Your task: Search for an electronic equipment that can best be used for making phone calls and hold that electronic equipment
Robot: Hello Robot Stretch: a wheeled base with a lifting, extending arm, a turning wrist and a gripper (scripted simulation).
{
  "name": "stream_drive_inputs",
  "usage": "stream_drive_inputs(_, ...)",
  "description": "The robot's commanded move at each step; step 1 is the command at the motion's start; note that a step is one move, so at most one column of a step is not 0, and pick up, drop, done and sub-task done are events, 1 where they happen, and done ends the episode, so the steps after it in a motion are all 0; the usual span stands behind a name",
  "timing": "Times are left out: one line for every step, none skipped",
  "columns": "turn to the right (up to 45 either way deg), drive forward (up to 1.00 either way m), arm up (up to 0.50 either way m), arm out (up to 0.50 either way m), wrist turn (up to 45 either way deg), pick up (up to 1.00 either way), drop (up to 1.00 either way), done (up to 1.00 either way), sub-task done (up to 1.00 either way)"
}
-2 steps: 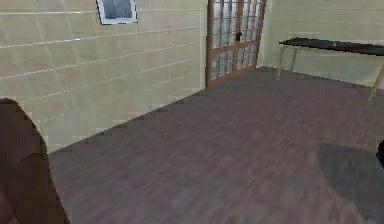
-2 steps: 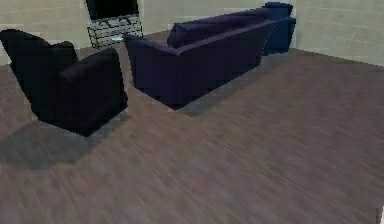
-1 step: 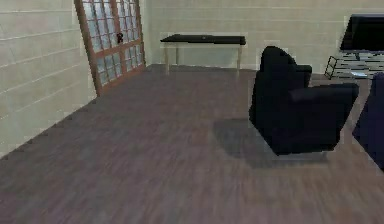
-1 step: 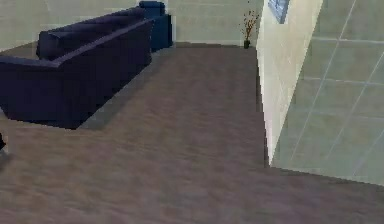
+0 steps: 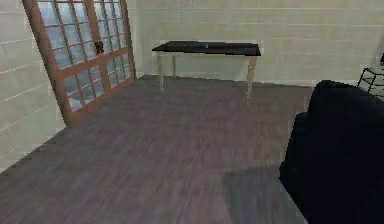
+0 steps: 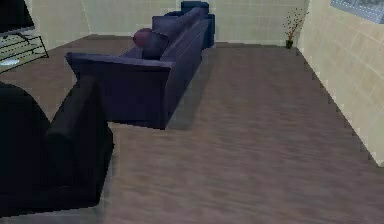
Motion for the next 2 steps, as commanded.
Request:
stream_drive_inputs(0.0, 0.8, 0.0, 0.0, 0.0, 0.0, 0.0, 0.0, 0.0)
stream_drive_inputs(12.0, 0.0, 0.0, 0.0, 0.0, 0.0, 0.0, 0.0, 0.0)
